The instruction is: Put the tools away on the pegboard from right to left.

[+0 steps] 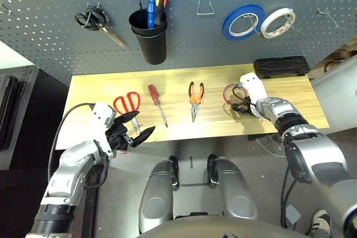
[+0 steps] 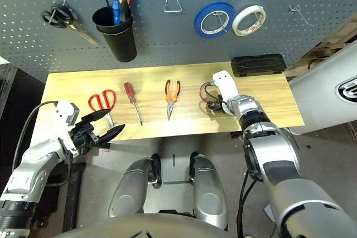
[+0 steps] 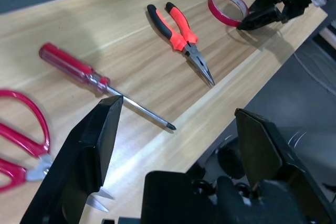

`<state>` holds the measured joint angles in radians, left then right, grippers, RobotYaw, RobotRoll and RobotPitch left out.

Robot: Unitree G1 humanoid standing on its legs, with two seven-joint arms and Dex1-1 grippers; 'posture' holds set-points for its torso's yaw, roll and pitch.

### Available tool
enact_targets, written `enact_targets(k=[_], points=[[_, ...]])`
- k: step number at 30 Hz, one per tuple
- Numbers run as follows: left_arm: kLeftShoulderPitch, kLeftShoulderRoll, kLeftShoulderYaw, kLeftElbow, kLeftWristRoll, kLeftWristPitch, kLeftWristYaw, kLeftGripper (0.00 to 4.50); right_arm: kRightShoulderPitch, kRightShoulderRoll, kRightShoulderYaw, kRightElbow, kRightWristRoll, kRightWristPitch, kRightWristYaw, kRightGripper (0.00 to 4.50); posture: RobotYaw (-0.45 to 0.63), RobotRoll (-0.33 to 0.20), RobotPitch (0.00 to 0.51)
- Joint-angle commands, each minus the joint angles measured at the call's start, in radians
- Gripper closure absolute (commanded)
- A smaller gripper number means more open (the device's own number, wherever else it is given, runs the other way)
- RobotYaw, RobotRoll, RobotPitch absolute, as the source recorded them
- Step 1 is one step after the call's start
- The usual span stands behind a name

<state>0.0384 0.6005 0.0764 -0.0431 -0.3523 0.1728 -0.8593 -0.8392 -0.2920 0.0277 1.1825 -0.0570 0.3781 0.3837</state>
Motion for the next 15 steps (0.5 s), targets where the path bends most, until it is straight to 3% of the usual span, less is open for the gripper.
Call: enact_targets(k=[1,11,15], points=[[0.006,0.008,-0.029,0.038,0.025,-0.004,-0.029,0.0,0.017,0.007,-0.008,0.048,-0.005,0.014,-0.021,0.92,0.07,0.0,0.316],[-0.021,-0.018,-0.031,0.083,0.052,-0.043,-0.003,0.0,0.008,0.018,-0.024,0.047,0.008,0.009,-0.031,4.48,0.06,0.0,0.288],[-0.024,-0.036,-0.031,0.083,0.058,-0.049,0.012,0.0,0.01,0.019,-0.037,0.045,0.014,0.007,-0.035,4.48,0.06,0.0,0.281]])
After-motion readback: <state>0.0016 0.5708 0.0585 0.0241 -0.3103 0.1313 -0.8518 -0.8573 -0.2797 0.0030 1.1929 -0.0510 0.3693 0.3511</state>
